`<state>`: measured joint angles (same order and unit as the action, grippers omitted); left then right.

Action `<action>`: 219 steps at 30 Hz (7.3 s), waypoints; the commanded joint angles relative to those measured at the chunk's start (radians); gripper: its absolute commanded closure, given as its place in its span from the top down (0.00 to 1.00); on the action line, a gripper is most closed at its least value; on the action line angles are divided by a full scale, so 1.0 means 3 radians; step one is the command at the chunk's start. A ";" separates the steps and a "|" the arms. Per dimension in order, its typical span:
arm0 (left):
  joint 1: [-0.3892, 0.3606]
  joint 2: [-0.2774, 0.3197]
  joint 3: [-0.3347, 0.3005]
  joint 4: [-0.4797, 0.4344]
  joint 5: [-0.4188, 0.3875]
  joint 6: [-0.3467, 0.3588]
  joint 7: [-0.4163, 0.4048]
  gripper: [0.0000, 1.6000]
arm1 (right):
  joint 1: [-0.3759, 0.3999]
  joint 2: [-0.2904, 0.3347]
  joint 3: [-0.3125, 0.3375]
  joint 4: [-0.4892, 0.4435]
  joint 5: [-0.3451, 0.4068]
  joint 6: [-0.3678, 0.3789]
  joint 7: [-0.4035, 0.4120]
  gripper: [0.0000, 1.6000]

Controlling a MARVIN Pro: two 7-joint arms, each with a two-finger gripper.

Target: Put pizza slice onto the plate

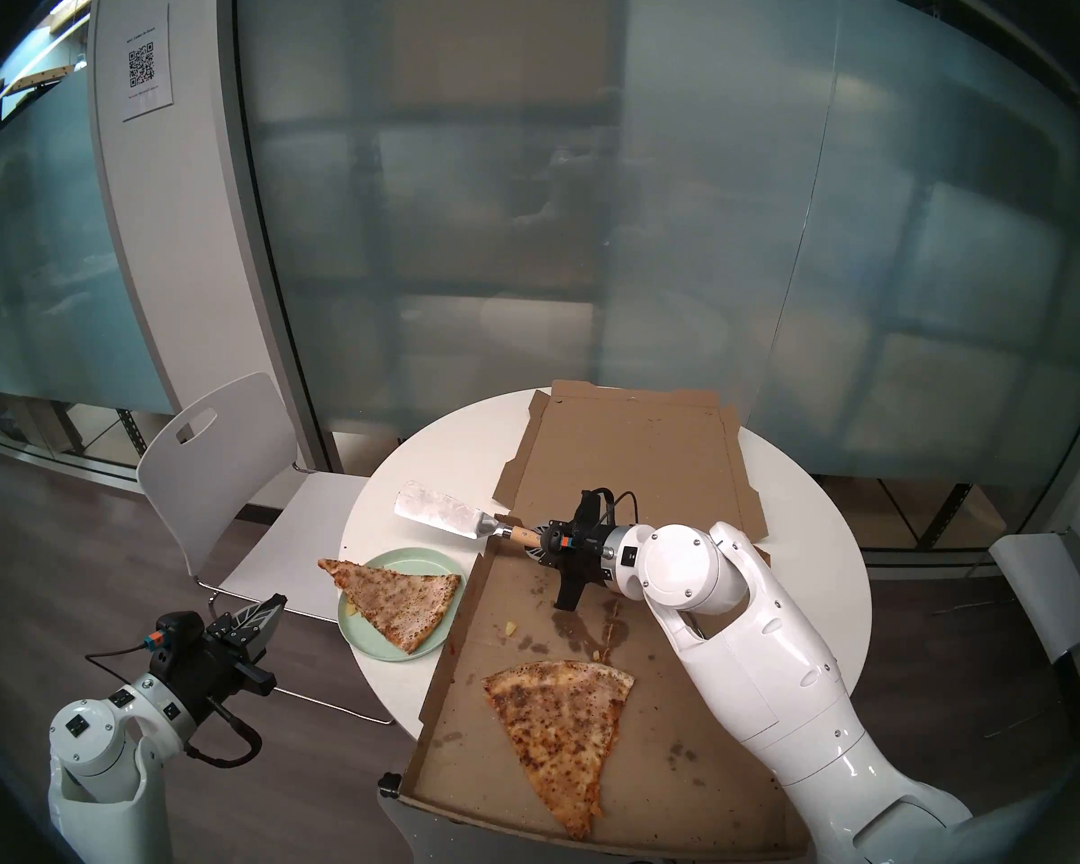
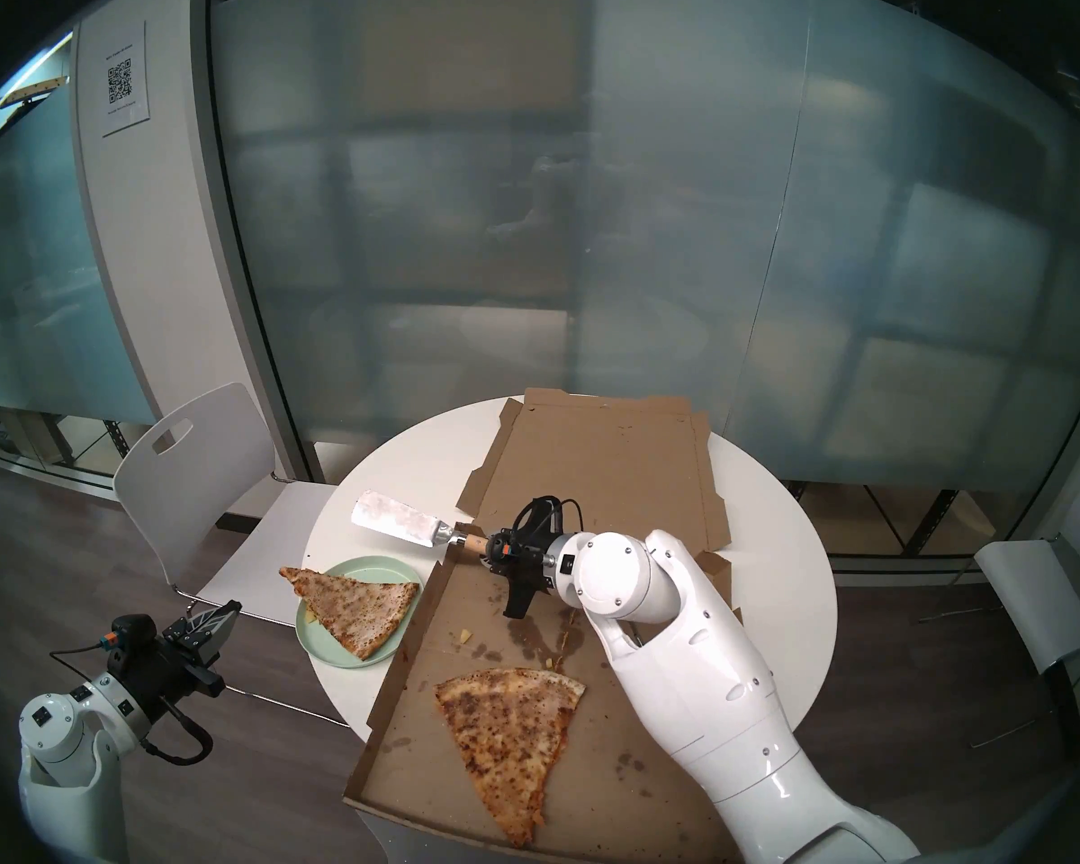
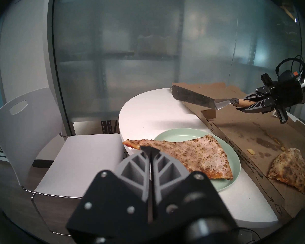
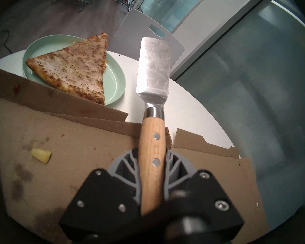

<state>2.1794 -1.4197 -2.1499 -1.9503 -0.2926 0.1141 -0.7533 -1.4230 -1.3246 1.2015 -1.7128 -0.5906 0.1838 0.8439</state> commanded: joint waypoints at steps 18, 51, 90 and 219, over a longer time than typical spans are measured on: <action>-0.0076 -0.0055 0.0060 -0.0361 -0.0129 0.0142 -0.0111 0.15 | -0.0680 0.0524 0.0893 -0.1075 0.0624 0.0401 0.0948 0.00; -0.0190 -0.0118 0.0492 -0.0525 0.0070 0.0294 -0.0160 0.15 | -0.1874 0.0617 0.2157 -0.1608 0.0966 0.0238 0.1198 0.00; -0.0669 -0.0049 0.1045 -0.0262 0.0410 0.0431 -0.0205 0.15 | -0.2860 0.0173 0.3361 -0.1493 0.1125 -0.0423 0.1311 0.00; -0.0652 -0.0433 0.1080 -0.0716 0.0249 0.0526 0.0176 1.00 | -0.2197 -0.1002 0.3623 -0.1700 0.2354 0.0071 0.0559 1.00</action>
<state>1.9849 -1.5488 -1.8222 -2.1421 -0.2153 0.2705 -0.7012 -2.0910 -1.6238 2.2843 -2.2035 0.1095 0.2141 1.0145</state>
